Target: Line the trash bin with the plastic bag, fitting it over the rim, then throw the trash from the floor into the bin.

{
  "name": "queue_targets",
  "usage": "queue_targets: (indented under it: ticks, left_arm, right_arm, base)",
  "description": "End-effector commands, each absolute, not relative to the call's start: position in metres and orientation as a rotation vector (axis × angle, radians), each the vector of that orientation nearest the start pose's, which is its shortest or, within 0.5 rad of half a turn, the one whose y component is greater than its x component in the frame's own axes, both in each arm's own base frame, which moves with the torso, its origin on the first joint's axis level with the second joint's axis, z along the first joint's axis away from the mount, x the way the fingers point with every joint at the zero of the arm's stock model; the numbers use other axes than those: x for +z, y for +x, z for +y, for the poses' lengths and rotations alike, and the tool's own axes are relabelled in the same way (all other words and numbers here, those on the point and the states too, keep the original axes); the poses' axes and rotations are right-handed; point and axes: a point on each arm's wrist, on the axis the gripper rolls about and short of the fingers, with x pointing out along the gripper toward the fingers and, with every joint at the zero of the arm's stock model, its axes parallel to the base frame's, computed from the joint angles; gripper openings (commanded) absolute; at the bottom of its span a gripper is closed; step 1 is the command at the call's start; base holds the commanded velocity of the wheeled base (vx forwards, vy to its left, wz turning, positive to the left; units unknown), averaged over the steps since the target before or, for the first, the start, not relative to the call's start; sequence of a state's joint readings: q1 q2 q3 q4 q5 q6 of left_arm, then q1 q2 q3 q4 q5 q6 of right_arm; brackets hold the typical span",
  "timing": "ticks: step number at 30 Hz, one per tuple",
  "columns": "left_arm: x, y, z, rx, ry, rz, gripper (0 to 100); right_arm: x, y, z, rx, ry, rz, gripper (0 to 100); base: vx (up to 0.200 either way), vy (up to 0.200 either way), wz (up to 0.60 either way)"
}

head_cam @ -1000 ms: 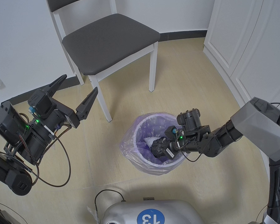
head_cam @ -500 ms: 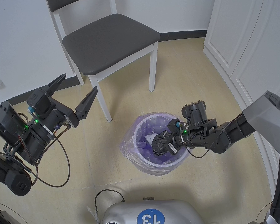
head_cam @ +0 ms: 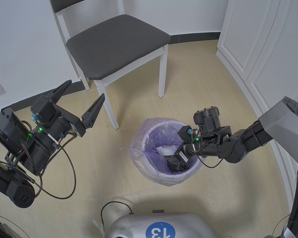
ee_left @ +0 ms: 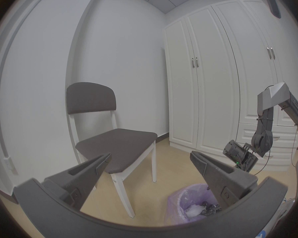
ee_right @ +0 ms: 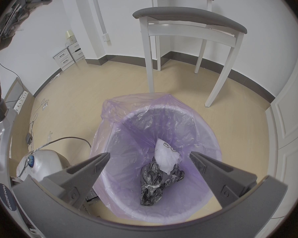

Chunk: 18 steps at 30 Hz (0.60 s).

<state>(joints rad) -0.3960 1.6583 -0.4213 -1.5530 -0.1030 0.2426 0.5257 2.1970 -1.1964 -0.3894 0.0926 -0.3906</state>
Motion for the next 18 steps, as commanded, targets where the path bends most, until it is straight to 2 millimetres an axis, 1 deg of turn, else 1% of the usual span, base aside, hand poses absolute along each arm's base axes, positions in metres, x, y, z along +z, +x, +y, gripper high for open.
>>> queue_targets:
  ticks: [1,2,3,4,5,6,7,8,11,12,13,15,18]
  left_arm:
    - [0.164,0.244,-0.111,-0.490,0.199,-0.285,100]
    - [0.151,0.251,-0.116,-0.501,0.203,-0.239,100]
    - [0.146,0.254,-0.118,-0.505,0.204,-0.221,100]
    - [0.146,0.254,-0.118,-0.505,0.204,-0.221,100]
    - [0.117,0.270,-0.127,-0.522,0.212,-0.126,100]
    - [0.112,0.273,-0.128,-0.524,0.215,-0.111,100]
    - [0.099,0.282,-0.132,-0.528,0.214,-0.077,100]
    - [0.090,0.287,-0.135,-0.531,0.207,-0.053,100]
    - [0.077,0.299,-0.141,-0.535,0.142,-0.013,100]
    - [0.075,0.300,-0.142,-0.536,0.131,-0.005,100]
    - [0.070,0.302,-0.148,-0.543,0.108,0.015,100]
    - [0.062,0.304,-0.153,-0.552,0.102,0.047,100]
    - [0.055,0.304,-0.162,-0.558,0.108,0.108,100]
  right_arm:
    - [0.091,0.354,0.206,0.701,-0.504,0.466,100]
    - [0.095,0.351,0.203,0.692,-0.506,0.465,100]
    - [0.096,0.350,0.202,0.688,-0.508,0.465,100]
    - [0.096,0.350,0.202,0.688,-0.508,0.465,100]
    - [0.103,0.347,0.192,0.638,-0.521,0.474,100]
    - [0.104,0.347,0.189,0.624,-0.525,0.481,100]
    - [0.108,0.345,0.180,0.593,-0.541,0.501,100]
    - [0.111,0.343,0.171,0.574,-0.555,0.523,100]
    - [0.119,0.338,0.148,0.543,-0.592,0.584,100]
    - [0.121,0.337,0.145,0.539,-0.598,0.590,100]
    - [0.123,0.334,0.138,0.532,-0.602,0.618,100]
    - [0.127,0.330,0.130,0.521,-0.605,0.658,100]
    - [0.128,0.326,0.124,0.508,-0.609,0.696,100]
  base:
    - [0.000,0.000,0.00]
    - [0.000,0.000,0.00]
    - [0.000,0.000,0.00]
    - [0.000,0.000,0.00]
    - [0.000,0.000,0.00]
    - [0.000,0.000,0.00]
    - [0.000,0.000,0.00]
    - [0.000,0.000,0.00]
    - [0.000,0.000,0.00]
    - [0.000,0.000,0.00]
    - [0.000,0.000,0.00]
    - [0.000,0.000,0.00]
    - [0.000,0.000,0.00]
